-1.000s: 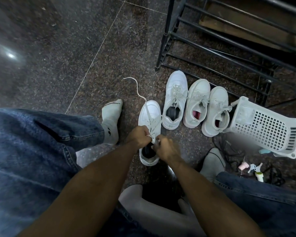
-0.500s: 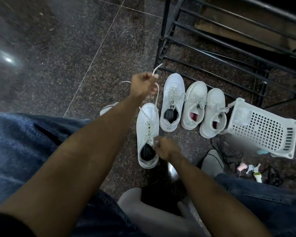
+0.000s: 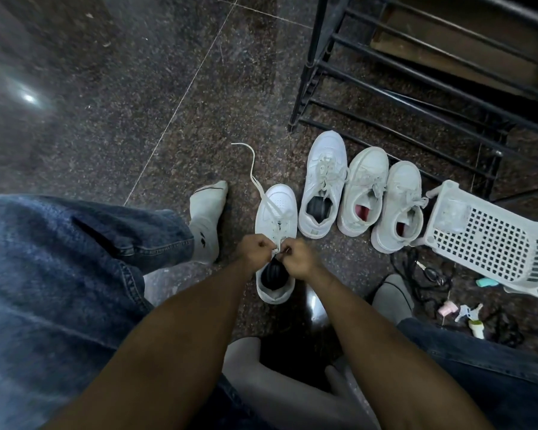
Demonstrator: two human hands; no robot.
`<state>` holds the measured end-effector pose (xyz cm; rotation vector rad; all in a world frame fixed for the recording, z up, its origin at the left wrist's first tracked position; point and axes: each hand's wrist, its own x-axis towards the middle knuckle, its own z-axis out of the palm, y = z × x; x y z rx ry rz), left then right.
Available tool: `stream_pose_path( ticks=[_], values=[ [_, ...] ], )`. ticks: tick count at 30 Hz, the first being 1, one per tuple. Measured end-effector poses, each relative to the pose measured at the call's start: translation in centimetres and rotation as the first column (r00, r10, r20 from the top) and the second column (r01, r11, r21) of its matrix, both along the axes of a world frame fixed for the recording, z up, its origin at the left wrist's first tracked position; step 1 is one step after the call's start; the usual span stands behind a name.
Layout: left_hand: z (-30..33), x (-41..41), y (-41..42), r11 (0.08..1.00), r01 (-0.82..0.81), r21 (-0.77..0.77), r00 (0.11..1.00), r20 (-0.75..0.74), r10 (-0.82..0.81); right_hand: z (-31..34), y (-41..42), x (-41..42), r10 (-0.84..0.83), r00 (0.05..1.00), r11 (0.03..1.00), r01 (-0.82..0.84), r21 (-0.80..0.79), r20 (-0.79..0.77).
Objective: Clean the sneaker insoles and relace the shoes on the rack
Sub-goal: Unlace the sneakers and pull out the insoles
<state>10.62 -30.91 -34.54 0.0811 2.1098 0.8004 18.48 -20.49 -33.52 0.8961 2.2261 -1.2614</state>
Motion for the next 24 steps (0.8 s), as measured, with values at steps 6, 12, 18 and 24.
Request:
stream_pose_path(
  ticks=[6,12,18,24],
  values=[
    [-0.3,-0.6,-0.8,0.982,0.190,0.017,0.979,-0.076,-0.188,1.7,0.8,-0.6,-0.098,0.982,0.949,0.142,-0.281,0.163],
    [0.2,-1.1,0.0,0.990,0.058,0.126,0.997,0.050,-0.064,0.1,0.4,0.1,0.016,0.999,1.000,-0.016,0.008,0.042],
    [1.2,-1.3,0.3,0.977,0.176,0.124,0.978,0.093,-0.188,0.2,0.6,0.2,-0.053,0.998,0.999,0.053,-0.001,0.019],
    [0.8,-1.2,-0.1,0.938,0.341,0.066,0.939,-0.061,-0.337,1.7,1.3,-0.3,-0.217,0.957,0.934,0.261,-0.246,0.193]
  ],
)
